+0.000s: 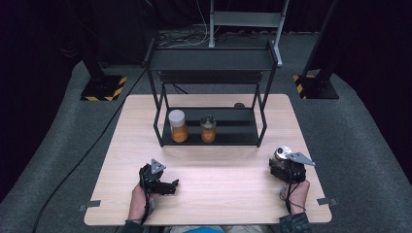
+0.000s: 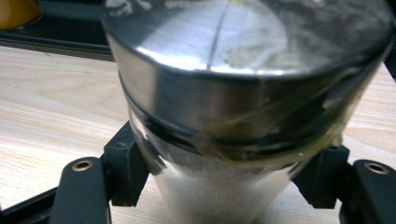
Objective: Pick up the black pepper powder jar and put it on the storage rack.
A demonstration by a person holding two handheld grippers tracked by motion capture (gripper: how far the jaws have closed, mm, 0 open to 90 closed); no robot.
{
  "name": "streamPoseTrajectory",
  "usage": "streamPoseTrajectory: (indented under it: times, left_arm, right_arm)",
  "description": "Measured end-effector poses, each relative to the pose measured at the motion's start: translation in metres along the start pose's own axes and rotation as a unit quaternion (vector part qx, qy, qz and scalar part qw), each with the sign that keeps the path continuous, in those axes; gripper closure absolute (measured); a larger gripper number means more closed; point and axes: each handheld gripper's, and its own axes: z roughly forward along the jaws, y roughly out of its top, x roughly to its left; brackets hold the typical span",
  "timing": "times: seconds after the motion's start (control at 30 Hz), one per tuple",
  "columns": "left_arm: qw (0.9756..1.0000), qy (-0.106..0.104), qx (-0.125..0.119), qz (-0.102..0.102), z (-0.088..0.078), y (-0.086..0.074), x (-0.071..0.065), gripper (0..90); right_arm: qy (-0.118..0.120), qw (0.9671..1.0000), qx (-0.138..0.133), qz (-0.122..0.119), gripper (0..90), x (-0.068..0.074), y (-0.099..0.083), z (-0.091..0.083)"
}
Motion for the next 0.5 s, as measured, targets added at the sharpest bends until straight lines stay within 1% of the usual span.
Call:
streamPoseTrajectory:
  times: [0.13,0.5]
  left_arm:
    - [1.0,0.0,0.0,0.0,0.0,0.0,0.0001,0.3]
    - [1.0,0.0,0.0,0.0,0.0,0.0001,0.0002,0.3]
  right_arm:
    - [-0.004,1.0,-0.003,-0.003,30.4,0.0024,-0.0008,0.0]
    - [0.0,1.0,0.001,0.0,30.5,0.0006,0.0013,-0.0021]
